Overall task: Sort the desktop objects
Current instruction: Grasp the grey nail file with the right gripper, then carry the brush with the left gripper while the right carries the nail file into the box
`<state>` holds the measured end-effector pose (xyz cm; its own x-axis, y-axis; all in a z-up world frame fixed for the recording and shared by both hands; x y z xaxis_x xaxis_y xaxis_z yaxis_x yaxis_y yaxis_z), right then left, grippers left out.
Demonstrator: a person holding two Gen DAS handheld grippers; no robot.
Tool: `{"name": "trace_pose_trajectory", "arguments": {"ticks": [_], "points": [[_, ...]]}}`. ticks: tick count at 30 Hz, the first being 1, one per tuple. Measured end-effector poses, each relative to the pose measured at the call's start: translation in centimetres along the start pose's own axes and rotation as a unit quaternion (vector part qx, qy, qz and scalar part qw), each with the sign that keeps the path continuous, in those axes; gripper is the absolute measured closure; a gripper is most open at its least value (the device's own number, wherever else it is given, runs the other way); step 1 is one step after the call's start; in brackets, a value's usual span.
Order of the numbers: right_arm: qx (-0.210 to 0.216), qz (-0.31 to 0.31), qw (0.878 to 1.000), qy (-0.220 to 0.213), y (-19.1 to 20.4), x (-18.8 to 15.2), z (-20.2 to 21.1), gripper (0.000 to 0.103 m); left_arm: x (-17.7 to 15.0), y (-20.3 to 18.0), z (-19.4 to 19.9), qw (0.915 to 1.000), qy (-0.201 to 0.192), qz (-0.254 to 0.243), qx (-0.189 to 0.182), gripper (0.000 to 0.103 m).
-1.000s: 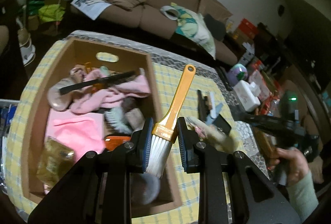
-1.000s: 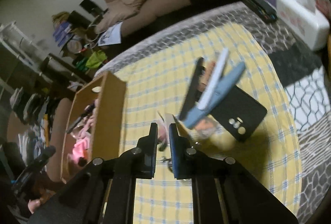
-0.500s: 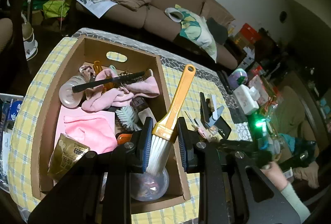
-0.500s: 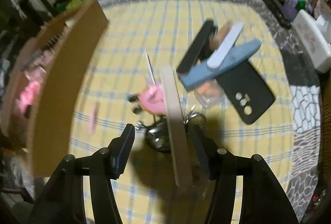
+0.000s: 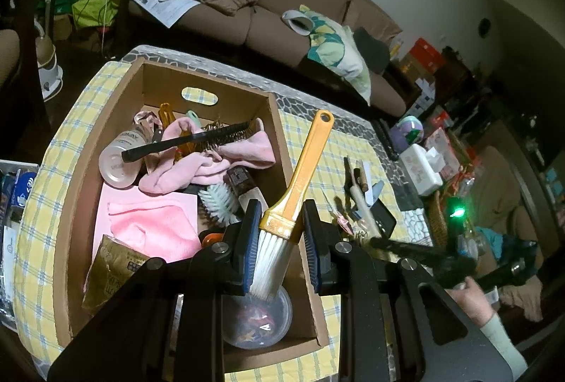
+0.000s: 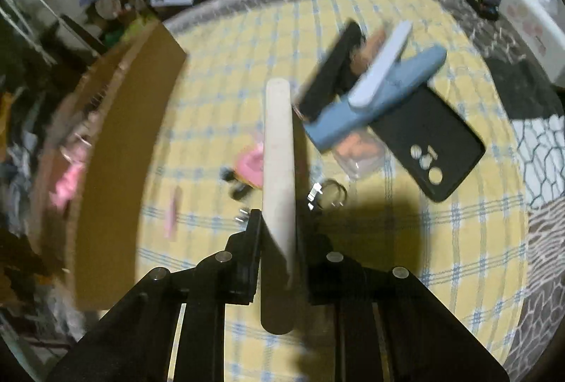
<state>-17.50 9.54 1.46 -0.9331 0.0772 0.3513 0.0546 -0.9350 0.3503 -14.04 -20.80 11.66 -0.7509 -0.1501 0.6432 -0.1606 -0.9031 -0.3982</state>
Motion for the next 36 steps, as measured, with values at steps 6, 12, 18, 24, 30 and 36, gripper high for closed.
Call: {"name": "trace_pose_trajectory", "arguments": {"ticks": [6,12,18,24,30,36], "points": [[0.058,0.034,0.997,-0.046,7.2,2.3,5.3,0.085,0.8,2.3,-0.4,0.9993,0.015,0.015,0.031,0.081],[0.118,0.057,0.991,-0.040,17.1,5.3,3.1,0.085,2.6,5.3,-3.8,0.9939,0.054,0.015,0.095,0.081],[0.139,0.022,0.990,0.004,21.9,6.3,-4.3,0.085,3.1,8.5,-7.0,0.9889,0.074,0.038,0.123,0.081],[0.129,0.021,0.991,0.028,23.0,5.4,-8.2,0.081,2.5,9.6,-7.5,0.9875,0.077,0.046,0.129,0.079],[0.116,0.051,0.992,0.010,23.5,4.5,-6.5,0.051,2.2,9.6,-5.1,0.9893,0.056,0.055,0.123,0.051],[0.087,0.084,0.993,-0.013,22.8,3.9,-2.9,0.042,1.5,8.3,-3.0,0.9898,0.055,0.040,0.125,0.048]]}}
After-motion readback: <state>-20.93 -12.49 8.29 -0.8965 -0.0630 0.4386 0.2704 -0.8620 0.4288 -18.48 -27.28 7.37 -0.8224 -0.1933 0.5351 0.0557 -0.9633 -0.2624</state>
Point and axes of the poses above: each gripper's, at about its wrist camera, not at the fingertips, and z roughly against the way its jaws point, y to its left, x to its top, the point moved 5 cm from there along -z, roughly the way its jaws point, and after that the axes turned 8 degrees about -z, right-handed, at the moved point
